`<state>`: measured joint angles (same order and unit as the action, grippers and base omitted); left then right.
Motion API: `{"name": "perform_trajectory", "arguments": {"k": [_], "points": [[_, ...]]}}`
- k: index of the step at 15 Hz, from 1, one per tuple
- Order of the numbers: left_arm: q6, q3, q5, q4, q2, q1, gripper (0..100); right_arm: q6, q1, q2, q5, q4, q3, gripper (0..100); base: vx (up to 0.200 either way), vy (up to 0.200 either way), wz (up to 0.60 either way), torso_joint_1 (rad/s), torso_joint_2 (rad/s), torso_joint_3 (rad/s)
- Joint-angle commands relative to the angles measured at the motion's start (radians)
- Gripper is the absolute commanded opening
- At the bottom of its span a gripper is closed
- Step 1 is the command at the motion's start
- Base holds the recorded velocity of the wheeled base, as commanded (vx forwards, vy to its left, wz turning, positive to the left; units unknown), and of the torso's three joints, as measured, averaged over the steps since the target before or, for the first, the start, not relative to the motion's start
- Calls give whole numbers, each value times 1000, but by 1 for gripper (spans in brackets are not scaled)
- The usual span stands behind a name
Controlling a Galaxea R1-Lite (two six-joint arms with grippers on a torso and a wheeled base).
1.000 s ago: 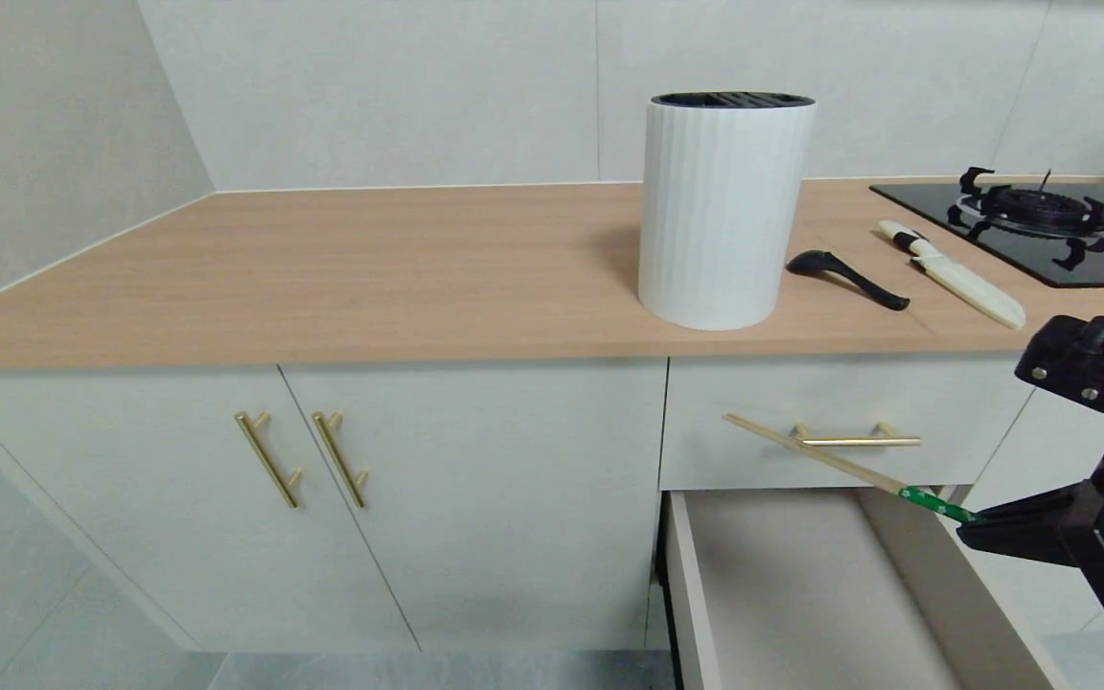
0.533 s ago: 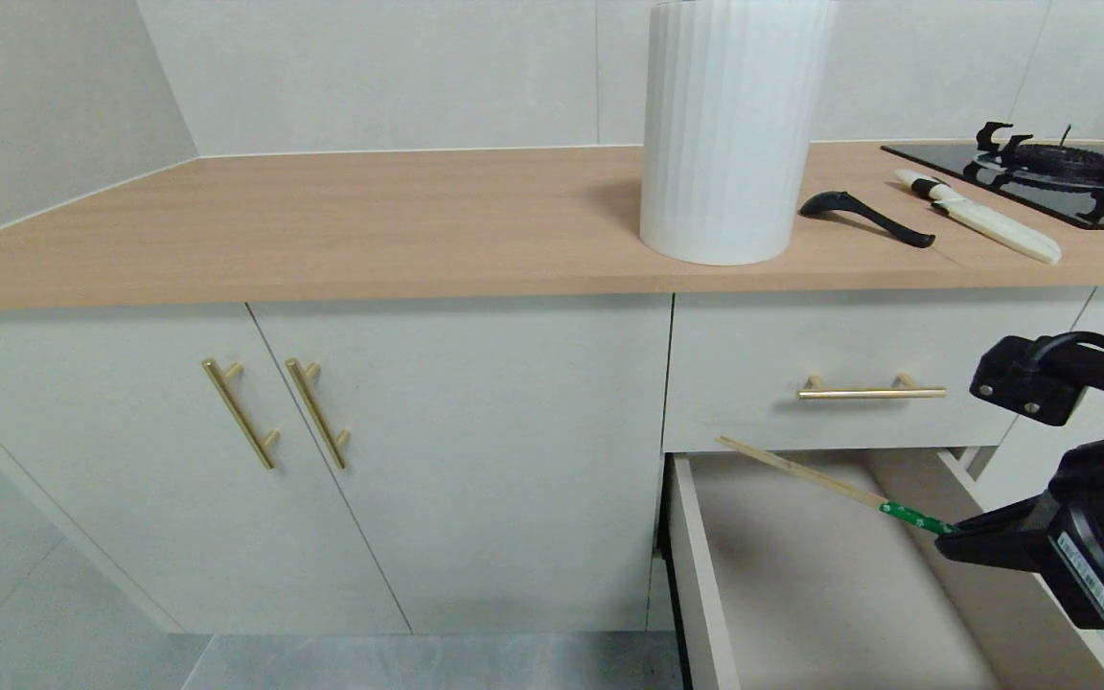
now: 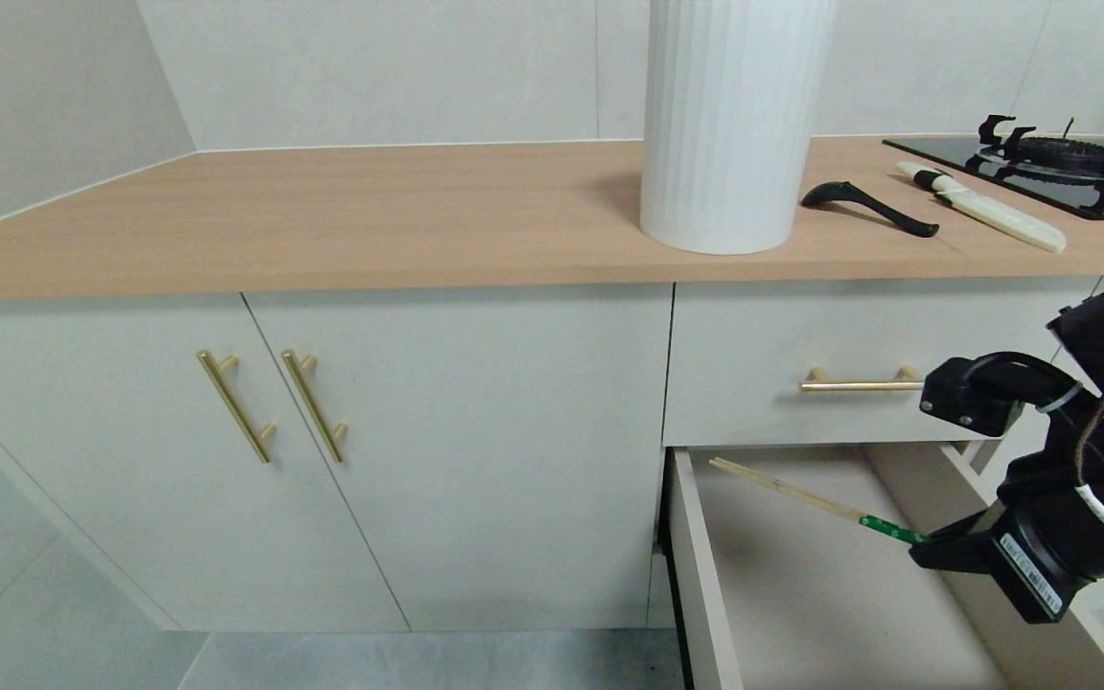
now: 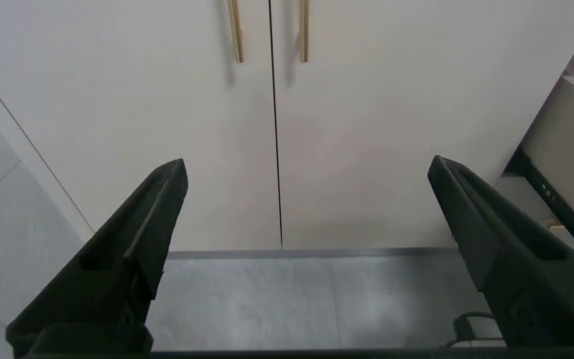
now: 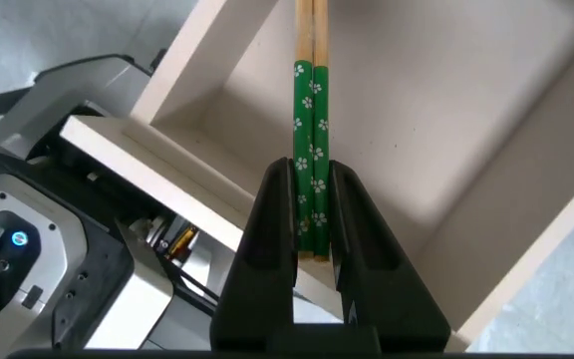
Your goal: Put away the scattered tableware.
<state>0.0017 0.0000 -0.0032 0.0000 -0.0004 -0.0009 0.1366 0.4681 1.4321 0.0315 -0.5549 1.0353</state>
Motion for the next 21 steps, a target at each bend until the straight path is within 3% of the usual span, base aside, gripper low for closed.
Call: {"name": "perform_trajectory", "arguments": {"k": [1, 5, 14, 21], "points": [[0, 0, 0, 0, 0, -1, 100, -3, -6, 60, -1, 0, 6, 0, 0, 0, 0, 0, 0, 0], [0, 0, 0, 0, 0, -1, 100, -68, -34, 175, -76, 67, 14, 0, 0, 0, 0, 0, 0, 0], [0, 0, 0, 0, 0, -1, 100, -321, -26, 476, -76, 72, 193, 0, 0, 0, 0, 0, 0, 0], [0, 0, 0, 0, 0, 1, 100, -388, -25, 642, -114, 179, 213, 0, 0, 0, 0, 0, 0, 0]]}}
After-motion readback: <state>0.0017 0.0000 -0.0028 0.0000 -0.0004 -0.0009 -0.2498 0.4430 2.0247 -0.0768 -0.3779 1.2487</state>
